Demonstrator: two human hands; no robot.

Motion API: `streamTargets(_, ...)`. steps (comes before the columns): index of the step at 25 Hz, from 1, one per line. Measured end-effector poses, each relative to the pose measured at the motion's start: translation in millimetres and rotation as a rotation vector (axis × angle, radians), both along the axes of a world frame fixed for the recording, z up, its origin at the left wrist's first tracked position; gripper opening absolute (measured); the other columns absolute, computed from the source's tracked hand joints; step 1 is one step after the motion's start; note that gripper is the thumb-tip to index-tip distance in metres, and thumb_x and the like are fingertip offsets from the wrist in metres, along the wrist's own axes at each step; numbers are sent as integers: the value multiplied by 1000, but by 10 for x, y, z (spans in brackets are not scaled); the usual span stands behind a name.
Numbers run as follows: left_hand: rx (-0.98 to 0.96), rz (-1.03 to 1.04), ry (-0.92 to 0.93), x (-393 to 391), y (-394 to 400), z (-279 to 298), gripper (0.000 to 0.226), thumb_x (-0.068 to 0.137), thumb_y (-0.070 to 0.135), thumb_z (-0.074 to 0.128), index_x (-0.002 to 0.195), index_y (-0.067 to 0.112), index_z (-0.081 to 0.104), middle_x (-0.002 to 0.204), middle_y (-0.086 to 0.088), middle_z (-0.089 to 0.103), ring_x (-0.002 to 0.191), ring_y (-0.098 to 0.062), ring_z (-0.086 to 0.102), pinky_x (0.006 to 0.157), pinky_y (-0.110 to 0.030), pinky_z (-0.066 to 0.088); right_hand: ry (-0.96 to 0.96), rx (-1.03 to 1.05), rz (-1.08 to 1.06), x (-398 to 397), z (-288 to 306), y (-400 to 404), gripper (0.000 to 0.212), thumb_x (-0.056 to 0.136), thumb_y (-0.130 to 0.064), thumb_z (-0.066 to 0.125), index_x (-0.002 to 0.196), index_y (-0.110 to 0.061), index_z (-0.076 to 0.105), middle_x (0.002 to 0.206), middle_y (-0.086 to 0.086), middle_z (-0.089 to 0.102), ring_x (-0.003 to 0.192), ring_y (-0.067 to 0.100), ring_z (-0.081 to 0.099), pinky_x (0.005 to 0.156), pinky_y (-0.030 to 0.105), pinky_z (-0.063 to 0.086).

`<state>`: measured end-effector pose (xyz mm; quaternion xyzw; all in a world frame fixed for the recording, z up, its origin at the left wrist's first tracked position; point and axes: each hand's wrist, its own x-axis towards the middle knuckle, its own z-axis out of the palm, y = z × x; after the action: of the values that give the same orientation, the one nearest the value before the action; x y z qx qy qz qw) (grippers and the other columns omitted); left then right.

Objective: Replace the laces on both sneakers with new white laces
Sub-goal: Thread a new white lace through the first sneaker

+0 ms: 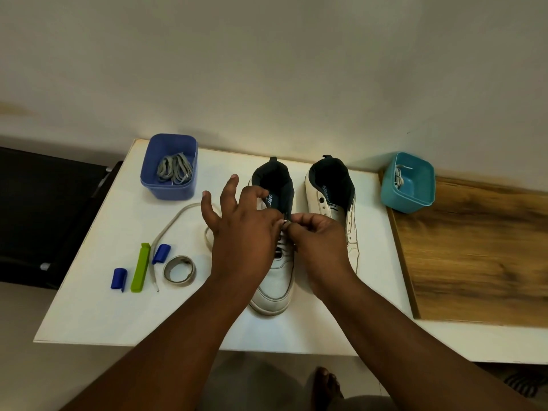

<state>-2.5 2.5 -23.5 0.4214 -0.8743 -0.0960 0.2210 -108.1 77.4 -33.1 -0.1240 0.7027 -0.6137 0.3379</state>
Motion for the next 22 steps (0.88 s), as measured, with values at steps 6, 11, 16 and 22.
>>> streamTargets(6, -14, 7, -29, -36, 15, -23, 5, 89, 35, 71, 93, 37, 75, 138, 6, 53, 149, -32, 24, 117, -65, 12, 289, 114, 171, -103, 58, 62, 9, 94, -18, 68, 92, -17, 77, 82, 2, 76, 76, 13, 71, 71, 33, 57)
streamTargets(11, -13, 21, -34, -56, 9, -18, 6, 89, 32, 71, 91, 36, 75, 136, 5, 54, 148, -33, 27, 116, -65, 13, 514, 190, 249, -122, 93, 74, 16, 98, -17, 61, 90, -20, 74, 85, -6, 73, 85, 13, 69, 81, 36, 58)
streamTargets(16, 42, 8, -20, -70, -18, -64, 9, 90, 34, 72, 98, 39, 74, 142, 5, 52, 148, -32, 27, 117, -64, 9, 661, 226, 277, -131, 119, 90, 14, 102, -17, 57, 94, -19, 68, 88, -10, 68, 85, 5, 62, 74, 23, 48)
streamTargets(22, 171, -71, -38, 43, -84, 8, 30, 97, 55, 45, 117, 44, 66, 151, 11, 42, 150, -24, 22, 118, -66, 5, 788, 324, 282, -252, 277, 97, 20, 107, -19, 41, 92, -10, 51, 80, 2, 53, 73, 14, 51, 65, 30, 38)
